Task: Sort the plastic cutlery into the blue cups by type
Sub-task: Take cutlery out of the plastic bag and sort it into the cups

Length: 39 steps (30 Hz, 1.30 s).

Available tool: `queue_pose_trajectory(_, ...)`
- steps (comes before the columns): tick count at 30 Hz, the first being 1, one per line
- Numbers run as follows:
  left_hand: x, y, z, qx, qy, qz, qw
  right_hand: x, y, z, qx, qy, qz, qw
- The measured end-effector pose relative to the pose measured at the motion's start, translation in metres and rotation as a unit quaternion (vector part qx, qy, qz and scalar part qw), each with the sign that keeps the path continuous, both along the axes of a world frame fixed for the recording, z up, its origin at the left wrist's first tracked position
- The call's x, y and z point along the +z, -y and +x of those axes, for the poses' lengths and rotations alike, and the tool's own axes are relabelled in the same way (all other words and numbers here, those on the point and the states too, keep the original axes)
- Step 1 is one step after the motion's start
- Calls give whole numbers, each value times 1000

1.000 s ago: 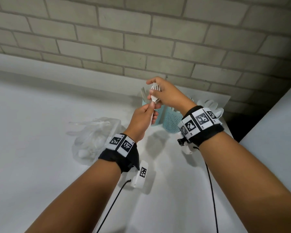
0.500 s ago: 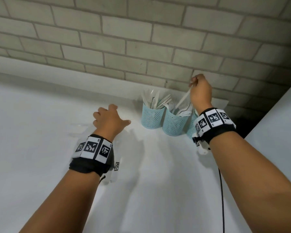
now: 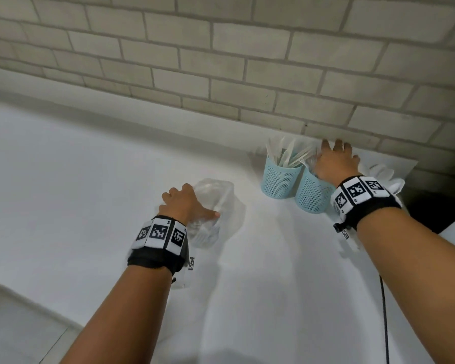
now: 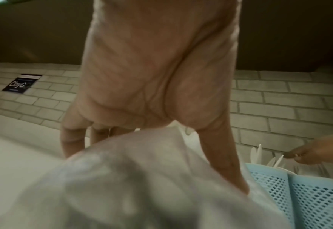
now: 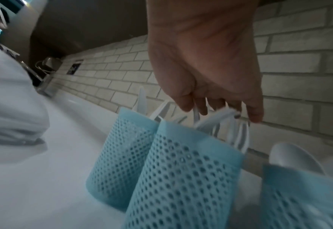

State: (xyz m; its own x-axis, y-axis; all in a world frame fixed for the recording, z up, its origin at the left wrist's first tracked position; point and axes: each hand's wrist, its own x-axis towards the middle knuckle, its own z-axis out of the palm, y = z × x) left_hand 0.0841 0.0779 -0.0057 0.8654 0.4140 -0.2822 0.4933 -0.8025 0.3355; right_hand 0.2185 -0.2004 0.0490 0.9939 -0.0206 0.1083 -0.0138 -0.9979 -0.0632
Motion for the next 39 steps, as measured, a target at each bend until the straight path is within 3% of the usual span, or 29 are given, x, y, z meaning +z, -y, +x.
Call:
queue_pose_trajectory(2, -3, 1, 0, 7, 8, -14, 1000, 8, -8, -1, -8, -2, 29, 1000)
queue_pose_trajectory(7, -3, 4, 1, 21, 56, -25, 998, 23, -35, -17, 49, 99, 102, 989)
queue_pose_trajectory(14, -10, 0, 13, -35, 179, -80, 980, 24, -64, -40, 115, 70, 141, 981)
queue_pose_trajectory(18, 4, 12, 10, -104, 232, -77, 964, 23, -74, -58, 162, 19, 130, 978)
queue_pose_trajectory(23, 27, 39, 11, -134, 289, -134, 938, 33, -68, -80, 225, -148, 60, 961)
queue_pose_trajectory(25, 35, 57, 12, -173, 300, -163, 924, 37, -61, -89, 235, -174, 94, 952)
queue_pose_trajectory(30, 38, 103, 18, -252, 305, -244, 885, 42, -34, -103, 211, -170, 164, 948)
queue_pose_trajectory(39, 9, 158, 23, -319, 234, -233, 888, 21, 14, -119, 84, -151, 280, 944)
